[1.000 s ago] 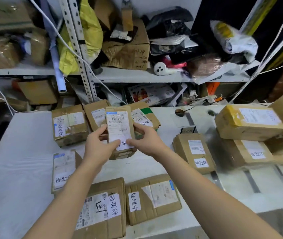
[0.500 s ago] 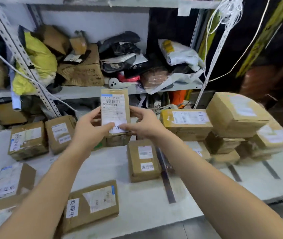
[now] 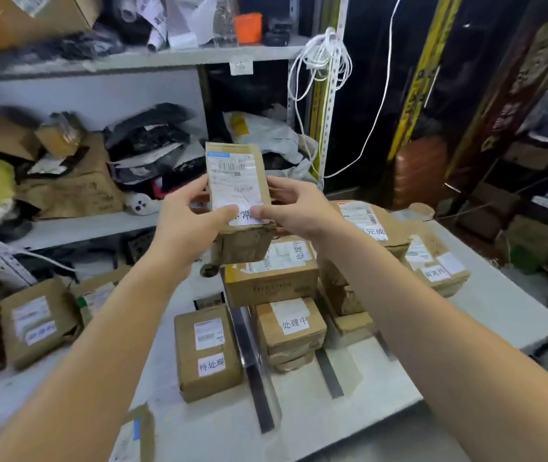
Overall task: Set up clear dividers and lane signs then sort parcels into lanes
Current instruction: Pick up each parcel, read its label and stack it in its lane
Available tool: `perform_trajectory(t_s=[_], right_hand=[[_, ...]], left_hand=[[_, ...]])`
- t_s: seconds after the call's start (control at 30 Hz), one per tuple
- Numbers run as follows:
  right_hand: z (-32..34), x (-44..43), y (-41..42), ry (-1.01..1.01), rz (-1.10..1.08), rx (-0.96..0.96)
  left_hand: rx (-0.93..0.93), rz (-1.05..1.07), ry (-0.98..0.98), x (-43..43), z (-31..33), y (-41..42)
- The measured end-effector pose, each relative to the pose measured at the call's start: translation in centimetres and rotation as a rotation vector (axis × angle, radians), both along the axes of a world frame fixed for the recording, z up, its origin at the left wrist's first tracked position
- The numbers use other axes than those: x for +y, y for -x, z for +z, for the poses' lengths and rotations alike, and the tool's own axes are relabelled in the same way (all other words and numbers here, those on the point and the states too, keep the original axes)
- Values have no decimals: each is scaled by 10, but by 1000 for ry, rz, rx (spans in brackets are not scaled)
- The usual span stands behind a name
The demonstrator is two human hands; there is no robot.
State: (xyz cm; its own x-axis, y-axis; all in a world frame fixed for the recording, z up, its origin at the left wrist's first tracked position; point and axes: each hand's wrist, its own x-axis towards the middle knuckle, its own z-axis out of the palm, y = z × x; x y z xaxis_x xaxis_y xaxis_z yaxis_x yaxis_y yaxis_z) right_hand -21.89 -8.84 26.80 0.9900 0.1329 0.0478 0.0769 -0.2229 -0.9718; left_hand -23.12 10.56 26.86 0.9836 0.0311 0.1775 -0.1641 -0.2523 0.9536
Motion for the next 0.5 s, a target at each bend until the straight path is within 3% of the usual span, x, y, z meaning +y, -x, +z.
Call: perform_trajectory(t_s=[0.5], right_hand=[[25,-142,-48,69,-279,-8]], left_hand=[[-1,-246,99,-147,11,-93]])
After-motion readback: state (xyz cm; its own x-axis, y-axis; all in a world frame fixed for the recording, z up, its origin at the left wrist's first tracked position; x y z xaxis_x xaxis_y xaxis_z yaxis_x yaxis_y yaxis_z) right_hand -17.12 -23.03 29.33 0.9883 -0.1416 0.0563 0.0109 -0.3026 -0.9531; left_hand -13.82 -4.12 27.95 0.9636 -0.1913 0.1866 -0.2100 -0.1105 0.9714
